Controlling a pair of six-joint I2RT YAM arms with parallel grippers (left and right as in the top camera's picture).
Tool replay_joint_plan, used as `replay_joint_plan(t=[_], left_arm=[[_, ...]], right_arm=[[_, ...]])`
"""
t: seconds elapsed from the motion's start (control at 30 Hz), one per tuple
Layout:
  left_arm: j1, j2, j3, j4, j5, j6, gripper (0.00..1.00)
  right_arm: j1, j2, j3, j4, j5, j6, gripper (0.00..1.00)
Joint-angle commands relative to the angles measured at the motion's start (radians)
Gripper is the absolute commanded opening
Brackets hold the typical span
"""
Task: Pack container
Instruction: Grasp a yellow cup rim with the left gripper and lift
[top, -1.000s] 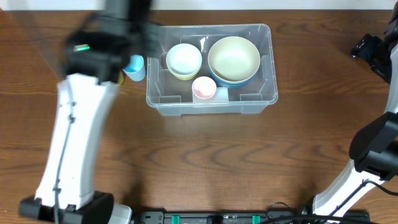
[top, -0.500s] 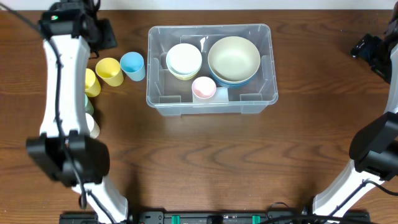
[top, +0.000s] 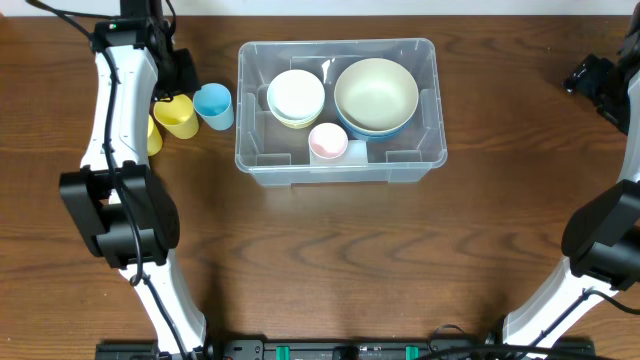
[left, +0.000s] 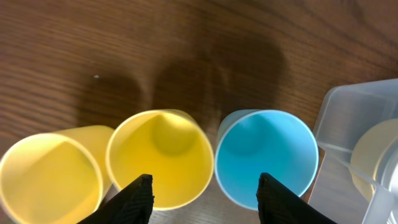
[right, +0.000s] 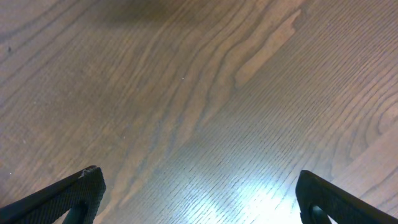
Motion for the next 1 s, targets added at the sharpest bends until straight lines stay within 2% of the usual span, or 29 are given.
replay_joint_plan(t=[0.0, 0.27, 0.47, 0.97], left_arm=[[0.013, 0.03, -0.003, 0.005, 0.017, 0.031, 0.54], [0.066, 0.038, -0.003, 0.026, 0.013, 0.04, 0.56], [0.112, 0.038, -0.004, 0.045, 0.014, 0.212, 0.63], [0.138, 0.095, -0.079, 0.079, 0.045, 0.306, 0.65]], right_arm=[[0.007, -0.015, 0.003, 0.002, 0.007, 0.018, 0.99], [0.007, -0.015, 0.003, 0.002, 0.007, 0.018, 0.99], [0.007, -0.015, 0.003, 0.002, 0.007, 0.018, 0.99], [0.007, -0.015, 0.003, 0.002, 0.007, 0.018, 0.99]])
